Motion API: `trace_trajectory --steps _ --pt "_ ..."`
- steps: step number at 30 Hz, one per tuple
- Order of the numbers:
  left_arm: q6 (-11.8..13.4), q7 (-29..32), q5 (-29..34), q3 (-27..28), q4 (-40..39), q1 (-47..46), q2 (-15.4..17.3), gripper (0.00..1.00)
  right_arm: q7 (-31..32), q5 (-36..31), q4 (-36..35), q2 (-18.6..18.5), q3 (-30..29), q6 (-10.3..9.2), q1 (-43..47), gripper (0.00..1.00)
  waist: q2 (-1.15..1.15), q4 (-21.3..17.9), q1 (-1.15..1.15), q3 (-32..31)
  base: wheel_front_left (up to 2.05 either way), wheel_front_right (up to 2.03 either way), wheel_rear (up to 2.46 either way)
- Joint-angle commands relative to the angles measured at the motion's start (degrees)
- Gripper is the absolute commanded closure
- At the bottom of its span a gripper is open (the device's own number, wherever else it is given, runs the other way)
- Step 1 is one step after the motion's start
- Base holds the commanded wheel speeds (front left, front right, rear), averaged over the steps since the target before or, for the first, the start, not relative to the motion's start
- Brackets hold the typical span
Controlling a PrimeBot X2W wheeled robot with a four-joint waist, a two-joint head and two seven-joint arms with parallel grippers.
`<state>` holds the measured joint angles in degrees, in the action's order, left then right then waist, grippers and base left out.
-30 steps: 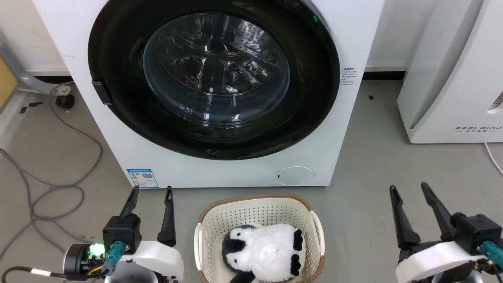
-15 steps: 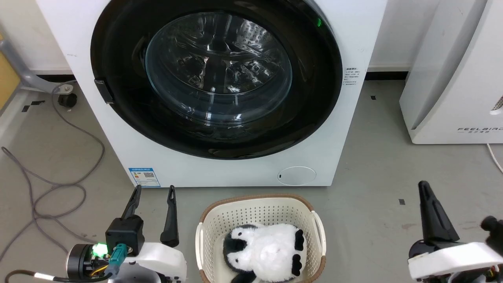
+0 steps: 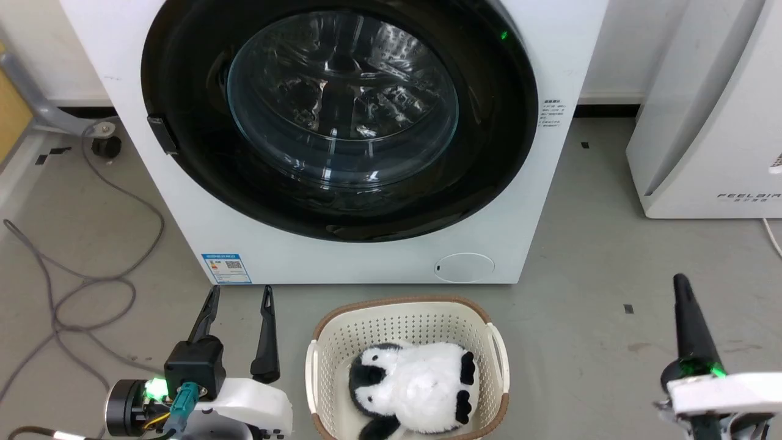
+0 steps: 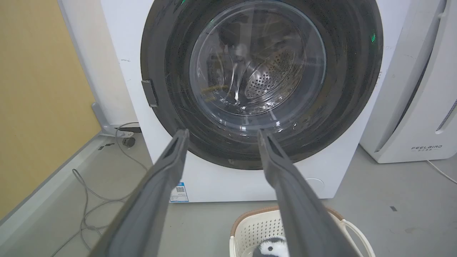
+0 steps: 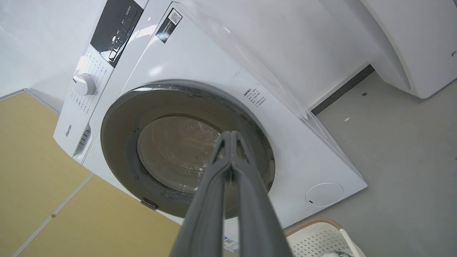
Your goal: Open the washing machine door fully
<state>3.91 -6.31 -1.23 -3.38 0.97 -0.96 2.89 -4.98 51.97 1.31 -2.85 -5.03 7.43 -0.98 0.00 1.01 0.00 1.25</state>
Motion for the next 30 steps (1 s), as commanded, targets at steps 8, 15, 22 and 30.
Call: trace_trajectory --steps 8,15,22,30 --pt "0.63 -1.49 -0.52 -0.78 0.05 -1.64 0.0 0.0 2.64 7.94 3.74 -0.3 -3.91 0.03 -5.79 1.0 0.0 0.91 0.0 1.86 0.0 0.0 0.0" --pt "1.01 -2.33 -0.49 -1.18 -0.26 -3.01 0.0 0.0 4.73 12.76 7.41 -1.22 -6.09 0.04 -11.59 1.0 0.0 1.7 0.0 4.34 0.0 0.0 0.0" --pt "1.71 -3.17 -0.82 -1.94 -0.67 -4.96 0.0 0.0 6.85 18.24 12.2 -3.33 -7.51 0.04 -19.43 1.0 0.0 2.68 0.0 7.65 0.0 0.0 0.0" --pt "2.75 -4.13 -1.55 -3.1 -0.99 -7.0 -0.01 0.0 9.41 23.83 18.89 -6.69 -7.95 0.04 -29.15 1.0 0.0 4.19 0.0 11.11 0.0 0.0 0.0"
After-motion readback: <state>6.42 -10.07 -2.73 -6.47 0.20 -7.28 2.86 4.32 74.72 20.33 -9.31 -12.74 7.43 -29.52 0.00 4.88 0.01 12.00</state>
